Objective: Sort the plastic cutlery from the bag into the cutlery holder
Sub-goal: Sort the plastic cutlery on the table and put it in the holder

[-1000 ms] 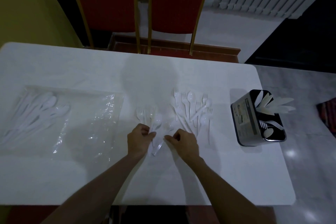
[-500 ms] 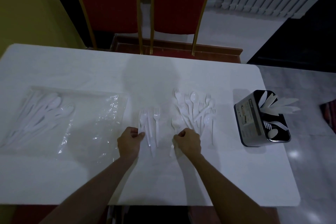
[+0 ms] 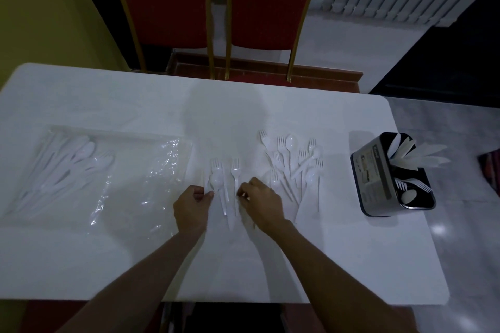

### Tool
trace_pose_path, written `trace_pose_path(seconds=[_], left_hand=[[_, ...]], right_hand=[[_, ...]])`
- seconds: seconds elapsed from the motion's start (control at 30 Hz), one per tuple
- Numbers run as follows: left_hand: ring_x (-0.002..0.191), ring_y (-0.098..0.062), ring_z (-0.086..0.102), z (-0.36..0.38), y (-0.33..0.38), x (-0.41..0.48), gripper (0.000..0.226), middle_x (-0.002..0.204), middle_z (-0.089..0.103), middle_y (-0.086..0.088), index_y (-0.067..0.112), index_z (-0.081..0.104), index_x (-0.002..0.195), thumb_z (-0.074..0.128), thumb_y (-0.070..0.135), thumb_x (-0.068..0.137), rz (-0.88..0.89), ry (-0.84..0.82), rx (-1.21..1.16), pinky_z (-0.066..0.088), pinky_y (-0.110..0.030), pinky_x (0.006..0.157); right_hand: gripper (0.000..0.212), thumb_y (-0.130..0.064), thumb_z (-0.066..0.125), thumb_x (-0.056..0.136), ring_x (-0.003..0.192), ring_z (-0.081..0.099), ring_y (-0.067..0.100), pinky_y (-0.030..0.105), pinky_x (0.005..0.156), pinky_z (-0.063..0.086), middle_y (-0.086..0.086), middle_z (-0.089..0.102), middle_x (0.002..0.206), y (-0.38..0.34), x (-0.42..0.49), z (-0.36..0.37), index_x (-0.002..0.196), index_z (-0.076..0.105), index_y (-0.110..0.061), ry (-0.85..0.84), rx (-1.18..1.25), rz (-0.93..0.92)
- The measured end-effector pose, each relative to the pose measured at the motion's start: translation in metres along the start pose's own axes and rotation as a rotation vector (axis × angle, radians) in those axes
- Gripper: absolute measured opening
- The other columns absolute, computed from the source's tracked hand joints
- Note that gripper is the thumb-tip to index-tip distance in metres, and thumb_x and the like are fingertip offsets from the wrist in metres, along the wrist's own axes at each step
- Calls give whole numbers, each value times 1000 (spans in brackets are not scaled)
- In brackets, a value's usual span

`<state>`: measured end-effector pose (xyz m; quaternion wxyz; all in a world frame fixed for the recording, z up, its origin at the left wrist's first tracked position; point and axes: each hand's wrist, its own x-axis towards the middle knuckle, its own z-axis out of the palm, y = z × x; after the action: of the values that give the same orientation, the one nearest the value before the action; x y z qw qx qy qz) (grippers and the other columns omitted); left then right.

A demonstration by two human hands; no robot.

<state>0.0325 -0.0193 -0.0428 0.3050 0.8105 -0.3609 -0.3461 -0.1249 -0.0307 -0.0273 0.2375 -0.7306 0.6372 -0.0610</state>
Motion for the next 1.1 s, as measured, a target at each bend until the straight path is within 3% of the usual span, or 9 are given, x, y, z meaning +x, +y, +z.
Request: trace_pose_path(seconds=[0.07, 0.2, 0.4, 0.53, 0.73, 0.87, 0.97, 1.03, 1.1], left_hand=[[78, -20, 63, -2, -2, 2, 20, 80, 67, -3, 9, 68, 91, 74, 23, 78, 13, -2, 1, 44, -25, 74], [77, -16, 62, -8, -5, 4, 21, 82, 68, -1, 10, 70, 92, 75, 25, 78, 26, -39, -1, 45, -24, 72], [74, -13, 62, -22, -10, 9, 18, 77, 67, 0, 10, 70, 89, 76, 22, 76, 46, -63, -41, 43, -18, 65], [74, -15, 62, -26, -11, 10, 19, 78, 68, -2, 11, 70, 91, 76, 22, 77, 43, -73, -43, 43, -19, 68], [77, -20, 67, -30, 0, 17, 18, 82, 72, -6, 11, 72, 91, 75, 23, 78, 52, -125, -77, 54, -32, 78], [54, 0, 60, -32, 25, 15, 14, 70, 68, -4, 7, 73, 91, 71, 19, 82, 128, -180, -90, 46, -9, 61], [57, -5, 63, -29, 43, 16, 18, 75, 70, -6, 7, 73, 98, 70, 15, 83, 164, -221, -88, 47, -11, 62], [52, 0, 63, -24, 64, 11, 19, 77, 70, -8, 6, 71, 101, 68, 11, 83, 199, -274, -113, 48, -6, 58], [50, 4, 62, -17, 83, 8, 16, 76, 71, -6, 7, 69, 99, 66, 9, 84, 232, -312, -123, 50, -7, 60]], right_hand=[[20, -22, 52, 98, 87, 63, 21, 26, 66, 45, 3, 60, 107, -14, 8, 5, 105, 68, -12, -35, -8, 1], [24, -31, 56, 94, 86, 63, 23, 33, 72, 52, 7, 60, 100, -32, 18, 19, 98, 63, -8, -52, 3, 174], [9, -20, 61, 92, 87, 67, 21, 28, 70, 50, 5, 67, 98, -45, 32, 22, 90, 59, -11, -91, 81, 398], [20, -25, 66, 88, 80, 61, 19, 28, 71, 49, 5, 60, 87, -48, 33, 15, 85, 49, -14, -154, 134, 423], [35, -40, 70, 78, 71, 54, 17, 21, 55, 39, -3, 50, 69, -41, 28, -3, 71, 47, -15, -168, 254, 485], [38, -47, 67, 77, 67, 62, 17, 27, 66, 52, 1, 63, 69, -29, 25, -25, 77, 66, -9, -144, 339, 519], [28, -34, 66, 81, 59, 61, 13, 34, 75, 58, 0, 65, 61, -15, 22, -47, 68, 69, -9, -107, 392, 504], [15, -27, 67, 83, 67, 62, 17, 34, 74, 55, 6, 70, 76, -3, 16, -71, 77, 61, -15, -14, 449, 494], [23, -25, 66, 86, 69, 62, 21, 32, 66, 51, 12, 69, 87, 9, 10, -94, 98, 50, -14, 76, 589, 489]])
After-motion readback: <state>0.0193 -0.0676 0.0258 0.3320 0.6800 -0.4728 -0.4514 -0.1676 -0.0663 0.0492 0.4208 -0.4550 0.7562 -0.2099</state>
